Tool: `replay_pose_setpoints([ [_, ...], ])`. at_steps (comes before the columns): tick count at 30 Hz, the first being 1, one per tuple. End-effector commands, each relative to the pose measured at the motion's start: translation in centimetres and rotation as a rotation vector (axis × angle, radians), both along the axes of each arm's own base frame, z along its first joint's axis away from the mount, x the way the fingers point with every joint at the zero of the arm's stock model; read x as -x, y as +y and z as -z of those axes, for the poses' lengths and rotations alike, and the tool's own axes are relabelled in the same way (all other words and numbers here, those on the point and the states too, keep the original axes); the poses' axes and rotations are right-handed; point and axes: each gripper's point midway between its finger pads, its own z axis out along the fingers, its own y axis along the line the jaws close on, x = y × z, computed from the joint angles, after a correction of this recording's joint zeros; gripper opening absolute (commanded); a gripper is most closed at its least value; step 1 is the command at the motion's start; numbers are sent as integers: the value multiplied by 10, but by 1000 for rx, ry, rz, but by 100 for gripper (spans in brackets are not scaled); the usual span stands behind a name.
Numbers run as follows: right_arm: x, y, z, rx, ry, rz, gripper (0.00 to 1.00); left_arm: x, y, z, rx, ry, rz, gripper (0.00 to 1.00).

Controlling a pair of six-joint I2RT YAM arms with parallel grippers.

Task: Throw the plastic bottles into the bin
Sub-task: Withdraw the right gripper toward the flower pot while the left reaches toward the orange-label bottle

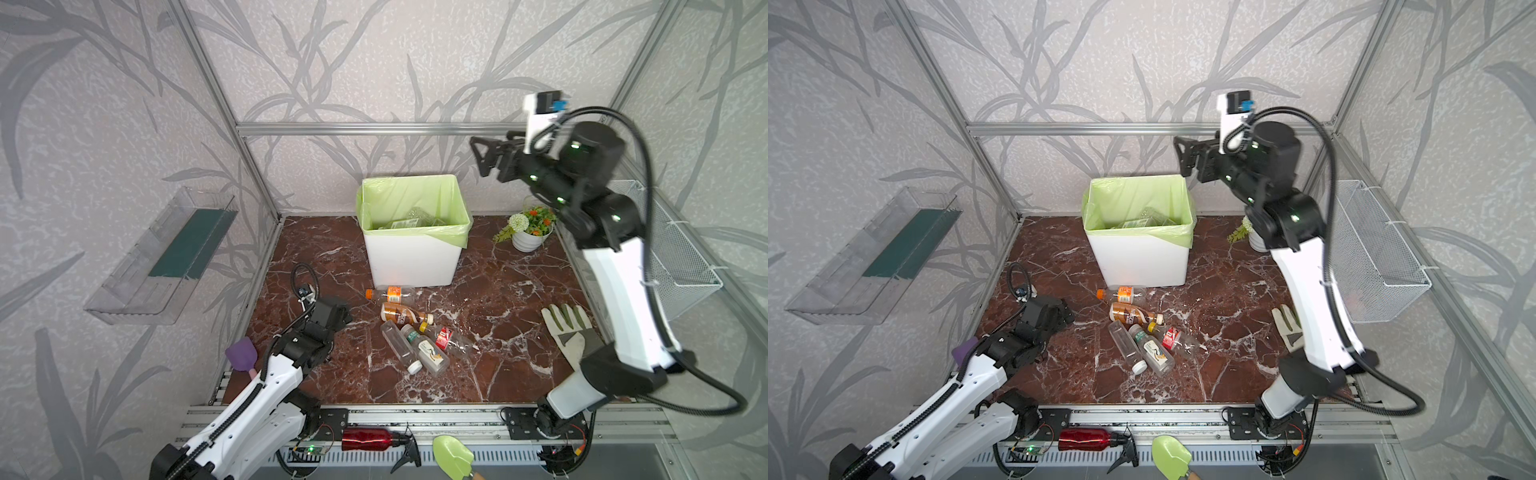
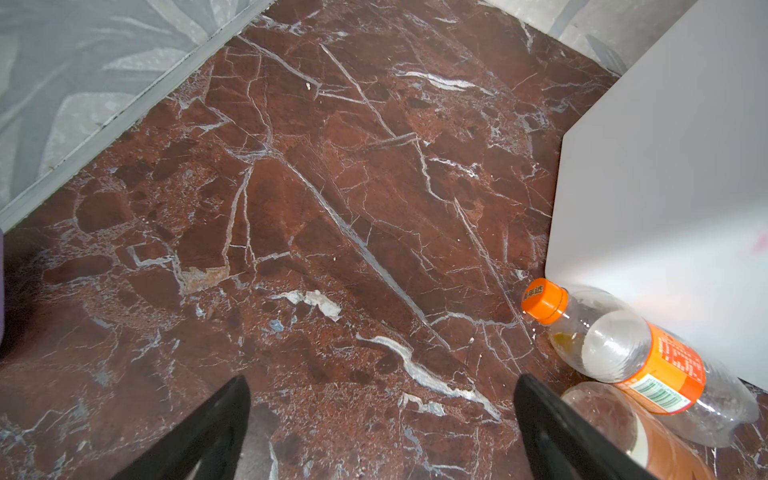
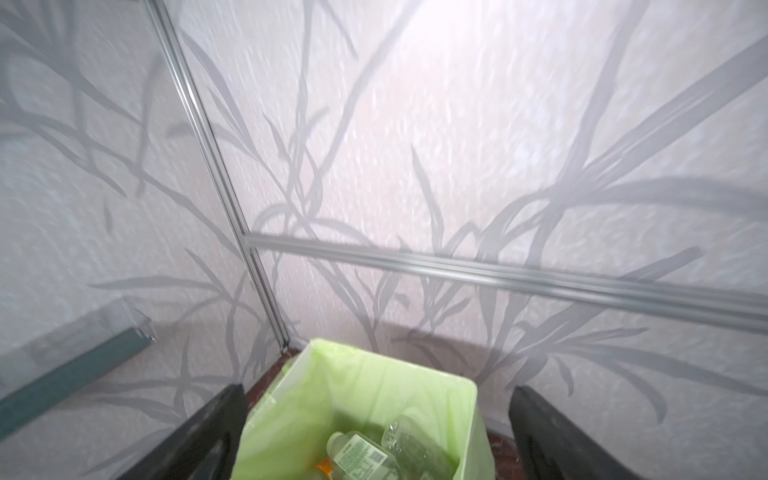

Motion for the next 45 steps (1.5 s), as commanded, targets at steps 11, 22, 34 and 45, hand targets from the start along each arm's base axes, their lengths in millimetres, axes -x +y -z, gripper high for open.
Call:
replay_pose_setpoints([
  [11,-10,-90,166,-90,254,221,99,3,-60,-1,179,35,102,99],
  [22,-5,-130,344,-178,618,320,99,12,-124,13,206,132,215,99],
  [34,-9,-136,402,-208,702,318,99,15,-164,22,157,226,277,83],
  [45,-8,-152,414,-297,699,316,99,21,-177,38,152,306,282,81],
])
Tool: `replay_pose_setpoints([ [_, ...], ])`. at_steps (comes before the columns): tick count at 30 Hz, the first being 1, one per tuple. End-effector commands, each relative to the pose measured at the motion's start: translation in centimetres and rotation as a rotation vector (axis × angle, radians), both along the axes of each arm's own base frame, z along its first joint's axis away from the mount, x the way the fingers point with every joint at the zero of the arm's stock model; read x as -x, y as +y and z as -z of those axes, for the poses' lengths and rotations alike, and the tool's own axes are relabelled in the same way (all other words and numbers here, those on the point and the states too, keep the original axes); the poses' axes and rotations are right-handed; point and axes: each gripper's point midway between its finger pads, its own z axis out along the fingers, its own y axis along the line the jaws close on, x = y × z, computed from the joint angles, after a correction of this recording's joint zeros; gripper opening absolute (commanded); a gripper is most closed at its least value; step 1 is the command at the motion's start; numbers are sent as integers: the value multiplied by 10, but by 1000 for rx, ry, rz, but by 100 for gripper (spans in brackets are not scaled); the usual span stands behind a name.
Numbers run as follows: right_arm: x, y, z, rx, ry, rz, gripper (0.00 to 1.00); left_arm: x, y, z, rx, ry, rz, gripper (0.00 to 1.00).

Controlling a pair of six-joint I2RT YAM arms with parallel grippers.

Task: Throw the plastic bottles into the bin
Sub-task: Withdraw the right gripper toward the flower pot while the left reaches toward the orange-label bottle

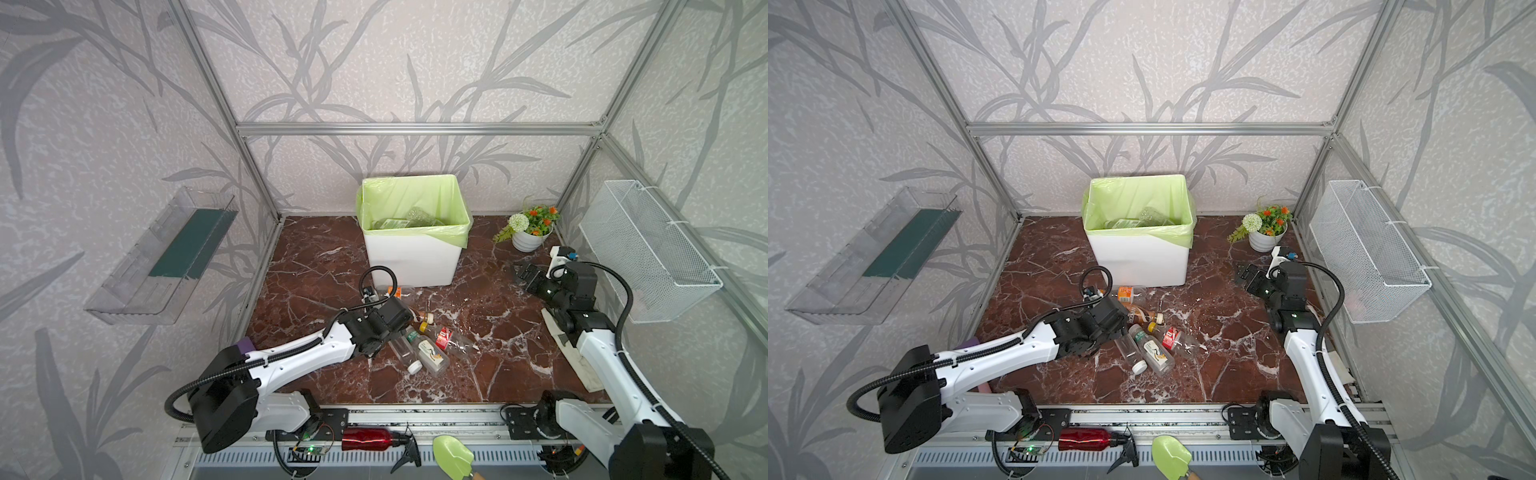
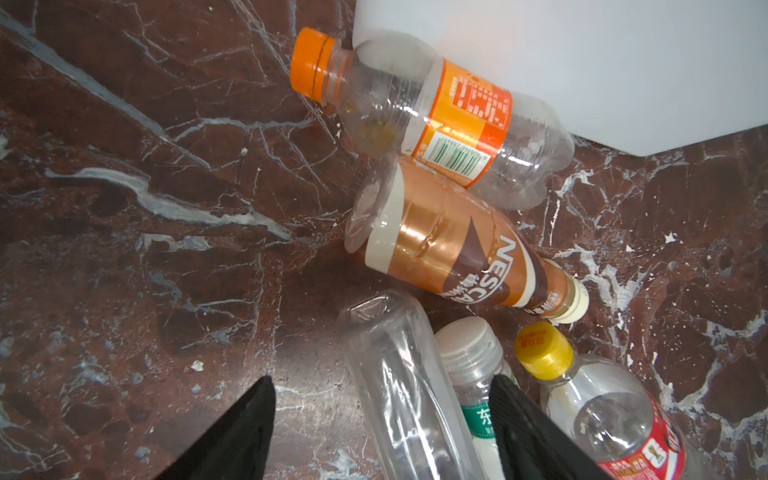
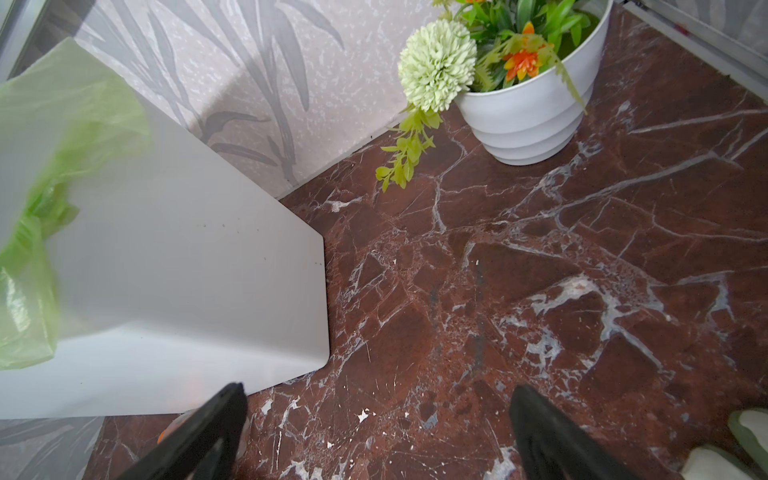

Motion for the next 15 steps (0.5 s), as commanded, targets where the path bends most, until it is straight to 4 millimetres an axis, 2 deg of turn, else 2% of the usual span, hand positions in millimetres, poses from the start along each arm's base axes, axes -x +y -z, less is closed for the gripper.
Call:
replay_pose_setpoints([
  [1,-3,-1,-10,-34,-46,-6,99,1,-7,4,-14,38,-5,81],
  [7,-1,-9,-12,-41,-53,5,99,1,-13,21,-40,84,12,77],
  [10,-1,-12,-12,-45,-52,11,99,2,-8,28,-75,109,-18,70],
  [15,0,-14,-12,-52,-51,15,99,5,-4,40,-136,151,-8,69],
])
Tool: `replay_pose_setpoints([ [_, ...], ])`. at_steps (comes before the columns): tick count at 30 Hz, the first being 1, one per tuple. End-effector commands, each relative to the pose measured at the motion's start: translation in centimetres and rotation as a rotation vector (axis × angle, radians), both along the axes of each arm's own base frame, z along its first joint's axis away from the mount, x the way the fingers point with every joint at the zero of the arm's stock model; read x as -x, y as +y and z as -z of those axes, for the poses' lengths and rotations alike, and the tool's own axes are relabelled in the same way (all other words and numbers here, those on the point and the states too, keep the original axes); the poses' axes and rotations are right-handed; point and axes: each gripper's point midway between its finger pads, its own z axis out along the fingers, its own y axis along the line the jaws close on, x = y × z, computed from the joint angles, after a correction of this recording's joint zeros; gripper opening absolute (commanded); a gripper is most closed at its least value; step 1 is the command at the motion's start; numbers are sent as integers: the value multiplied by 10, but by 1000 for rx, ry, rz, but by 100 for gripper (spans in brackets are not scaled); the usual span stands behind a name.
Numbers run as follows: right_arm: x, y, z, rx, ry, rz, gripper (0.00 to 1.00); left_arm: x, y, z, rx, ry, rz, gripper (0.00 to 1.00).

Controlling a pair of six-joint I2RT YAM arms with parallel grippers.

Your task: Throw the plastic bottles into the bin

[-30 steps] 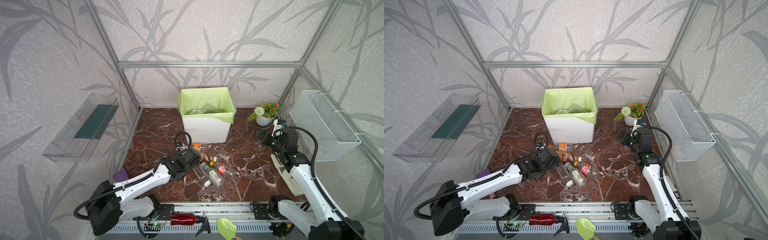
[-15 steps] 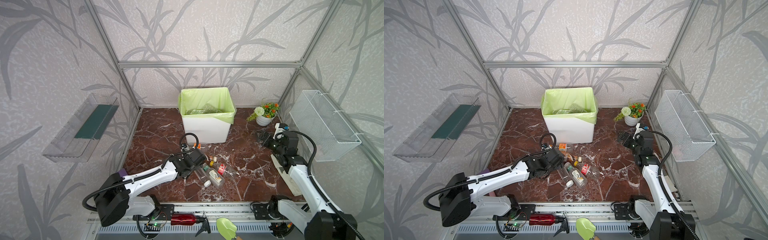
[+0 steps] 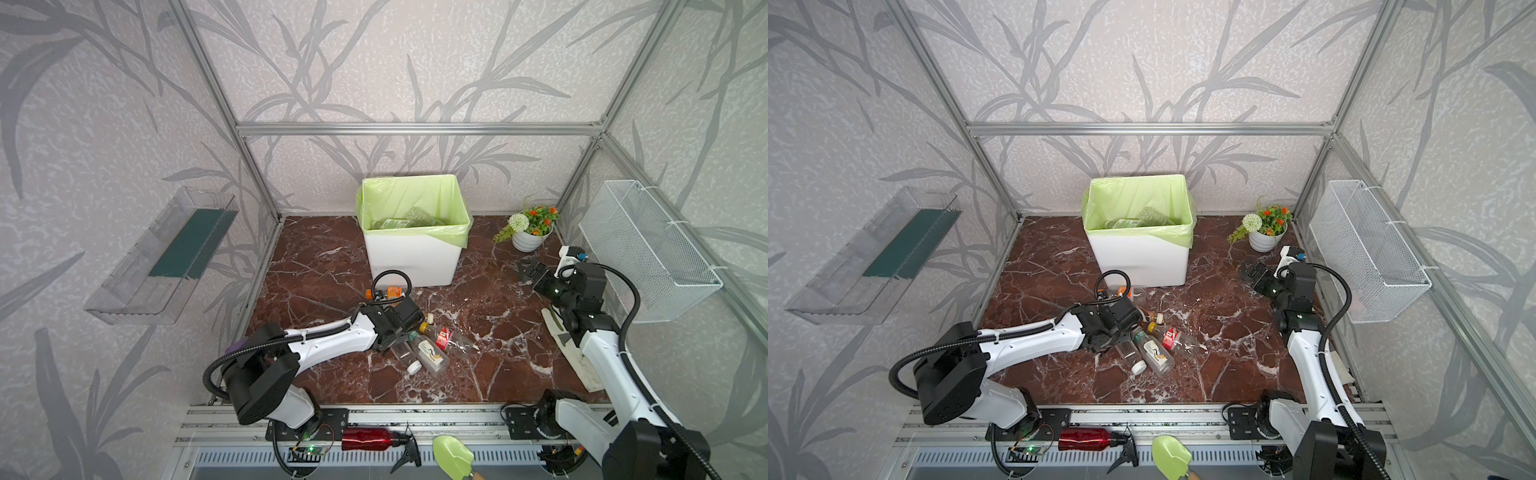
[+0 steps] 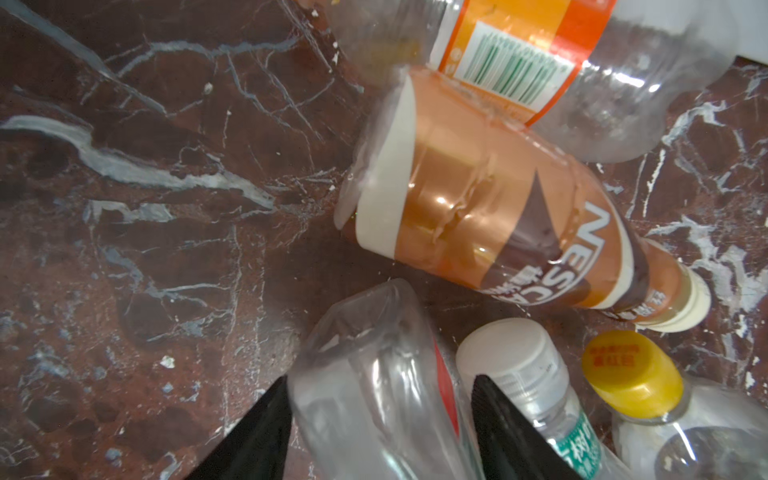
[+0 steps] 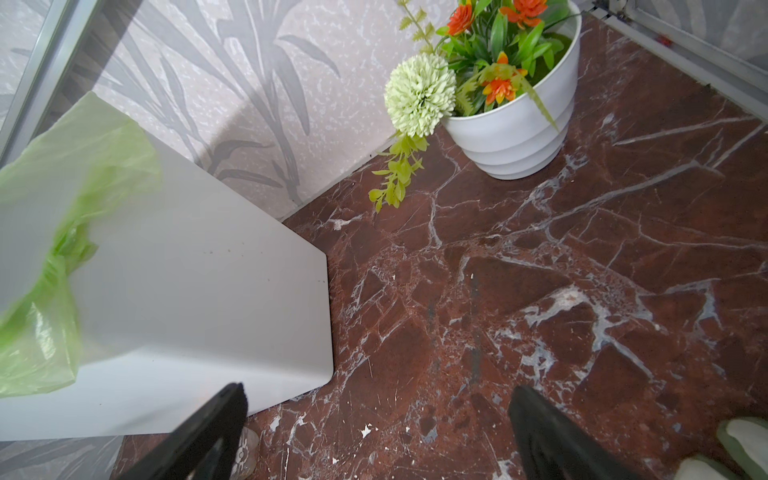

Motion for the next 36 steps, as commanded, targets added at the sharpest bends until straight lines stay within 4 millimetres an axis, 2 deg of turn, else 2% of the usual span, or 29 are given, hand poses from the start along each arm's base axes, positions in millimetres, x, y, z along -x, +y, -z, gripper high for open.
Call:
replay_pose_setpoints([
  [1,1,1,-4,-12,-25,-9,99,2,5,3,-41,25,-12,69],
  [7,1,-2,-6,-18,-25,-3,99,3,5,16,-38,55,-6,66],
  [12,1,-3,-8,-20,-26,-2,99,1,6,20,-6,52,-12,42],
  [14,1,-3,-9,-19,-26,1,99,1,7,17,-2,44,-11,41],
  [19,1,-3,-12,-22,-30,0,99,-1,10,1,37,-8,-20,36],
  [22,0,-4,-15,-20,-36,2,99,-7,13,-29,50,-80,-6,33],
  [25,-2,-6,-17,-18,-37,12,99,-18,25,-80,28,-220,22,32],
  [28,-4,-6,-15,-26,-30,11,99,-32,38,-150,3,-431,75,32],
  [31,-8,-4,-10,-42,-19,1,99,-43,64,-231,-44,-636,76,31],
  [33,-10,-3,-6,-49,-8,-6,99,-48,83,-296,-97,-792,73,31],
  [36,-11,-1,-4,-62,1,-15,99,-50,100,-389,-151,-1028,79,31],
])
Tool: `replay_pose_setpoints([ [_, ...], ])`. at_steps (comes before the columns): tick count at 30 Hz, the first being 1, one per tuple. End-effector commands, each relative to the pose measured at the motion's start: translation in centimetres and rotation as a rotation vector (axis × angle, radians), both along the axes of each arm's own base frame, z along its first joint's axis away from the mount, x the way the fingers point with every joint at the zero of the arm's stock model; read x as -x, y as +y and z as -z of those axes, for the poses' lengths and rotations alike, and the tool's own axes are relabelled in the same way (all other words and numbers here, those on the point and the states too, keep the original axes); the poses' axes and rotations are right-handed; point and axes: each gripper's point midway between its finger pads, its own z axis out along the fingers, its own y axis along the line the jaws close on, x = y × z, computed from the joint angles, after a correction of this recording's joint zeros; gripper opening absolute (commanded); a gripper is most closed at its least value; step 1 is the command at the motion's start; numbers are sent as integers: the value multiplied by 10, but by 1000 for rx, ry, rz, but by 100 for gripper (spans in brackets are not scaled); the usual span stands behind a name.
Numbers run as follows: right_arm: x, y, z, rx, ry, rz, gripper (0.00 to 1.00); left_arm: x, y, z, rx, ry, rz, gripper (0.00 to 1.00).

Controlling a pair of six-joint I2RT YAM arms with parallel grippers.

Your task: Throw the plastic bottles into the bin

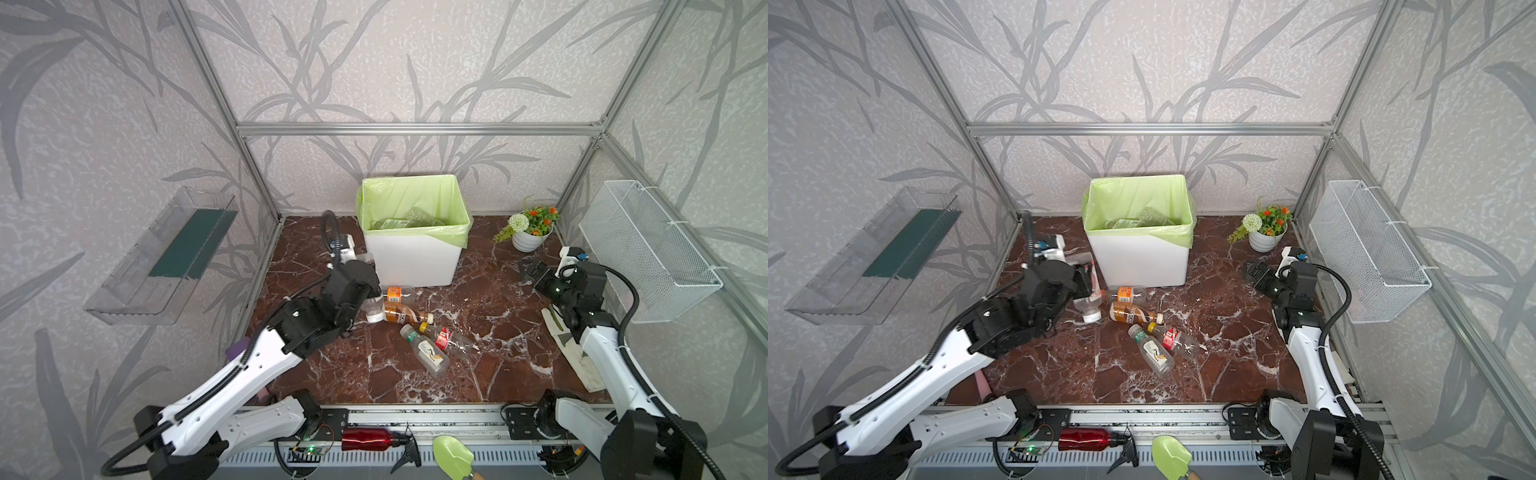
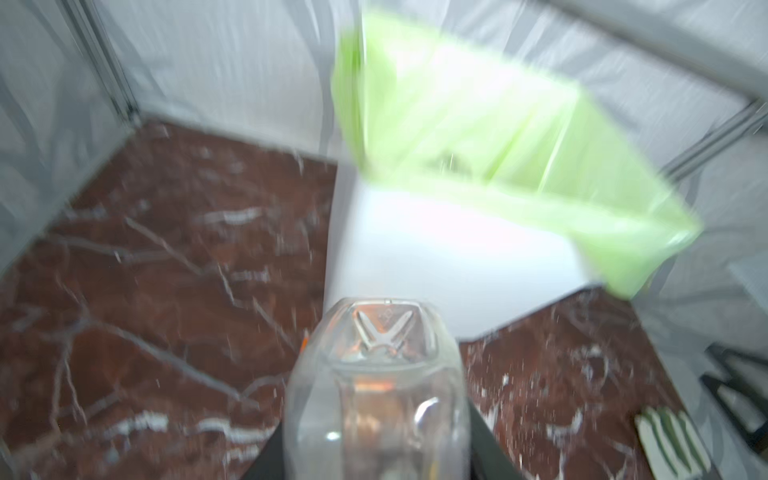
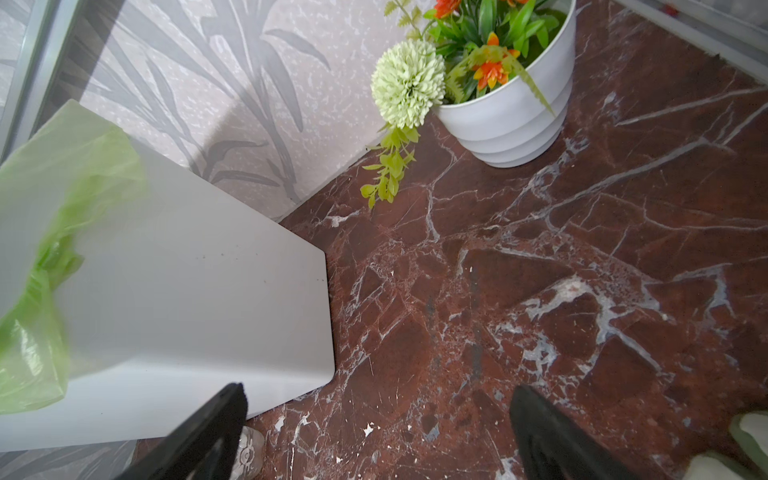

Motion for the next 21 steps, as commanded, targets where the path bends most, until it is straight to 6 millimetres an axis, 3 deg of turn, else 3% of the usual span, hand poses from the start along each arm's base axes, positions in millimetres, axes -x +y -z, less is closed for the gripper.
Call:
replay_pose_setpoints([
  [1,-6,2,-15,-20,-40,-17,99,0,35,-101,-192,-283,-80,30],
  [3,-6,3,-18,-22,-45,-19,99,0,37,-153,-209,-414,-81,30],
  [6,-4,2,-20,-21,-49,-13,99,-2,27,-211,-207,-556,-57,30],
  [8,-3,2,-22,-20,-54,-10,99,-10,17,-236,-194,-632,-46,30],
  [10,-2,2,-25,-18,-60,-10,99,-31,4,-244,-186,-659,-32,29],
  [11,-1,2,-26,-18,-60,-9,99,-49,-4,-241,-176,-637,-11,29],
  [13,1,2,-28,-14,-66,-10,99,-95,-28,-213,-134,-533,65,29],
  [15,1,3,-31,-6,-73,-14,99,-151,-68,-156,-88,-356,181,29],
  [17,2,2,-32,11,-72,-20,99,-187,-105,-95,-85,-165,270,31],
  [18,3,1,-33,26,-71,-18,99,-197,-120,-71,-83,-88,314,40],
  [19,4,-1,-33,38,-70,-16,99,-201,-124,-60,-83,-35,316,49],
  [20,5,-4,-36,48,-71,-9,99,-201,-122,-68,-85,-28,308,52],
  [21,6,-7,-39,58,-77,-2,99,-194,-118,-92,-88,-70,304,57],
])
